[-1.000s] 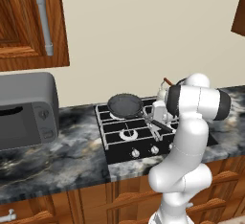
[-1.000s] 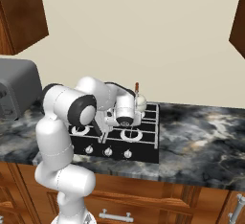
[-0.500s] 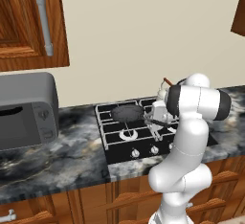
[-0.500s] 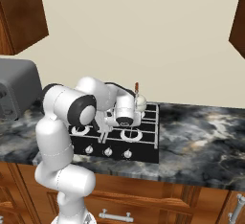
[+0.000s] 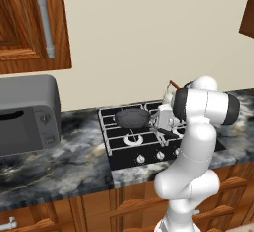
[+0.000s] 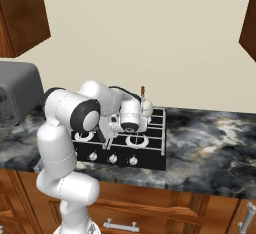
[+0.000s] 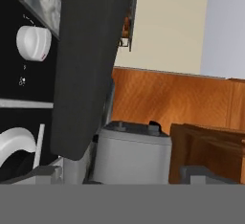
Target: Pick the pan from the cabinet and place it on the stove. Then turn on the stove burner for the pan.
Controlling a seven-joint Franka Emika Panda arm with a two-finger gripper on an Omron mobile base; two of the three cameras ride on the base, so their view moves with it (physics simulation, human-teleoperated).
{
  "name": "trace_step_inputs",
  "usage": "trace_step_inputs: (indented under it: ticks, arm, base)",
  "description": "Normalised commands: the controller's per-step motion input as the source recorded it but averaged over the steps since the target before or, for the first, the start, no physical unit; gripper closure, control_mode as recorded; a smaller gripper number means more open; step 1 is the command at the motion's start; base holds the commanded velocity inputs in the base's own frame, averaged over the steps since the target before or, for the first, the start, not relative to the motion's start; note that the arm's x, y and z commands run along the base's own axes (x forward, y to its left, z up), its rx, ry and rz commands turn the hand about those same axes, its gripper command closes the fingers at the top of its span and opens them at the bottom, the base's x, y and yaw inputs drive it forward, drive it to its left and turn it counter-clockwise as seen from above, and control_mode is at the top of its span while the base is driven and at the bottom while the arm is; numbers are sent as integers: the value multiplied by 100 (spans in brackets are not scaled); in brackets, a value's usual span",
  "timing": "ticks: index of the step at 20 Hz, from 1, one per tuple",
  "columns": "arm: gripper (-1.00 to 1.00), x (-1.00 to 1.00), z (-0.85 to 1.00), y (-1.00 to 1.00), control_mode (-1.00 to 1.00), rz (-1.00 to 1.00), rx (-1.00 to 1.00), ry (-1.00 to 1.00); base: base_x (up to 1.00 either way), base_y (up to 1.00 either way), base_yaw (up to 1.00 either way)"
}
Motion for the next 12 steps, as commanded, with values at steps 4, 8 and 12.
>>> trace_step_inputs:
  ticks: [4,8,12]
  arm:
    - [-100,48,-27,8,-100,0,0,2]
    - [-100,57,-25,14,-100,0,0,1]
    - [-100,60,-26,22,-100,1,0,0]
  base:
    - [0,0,0]
    - [0,0,0]
    - [0,0,0]
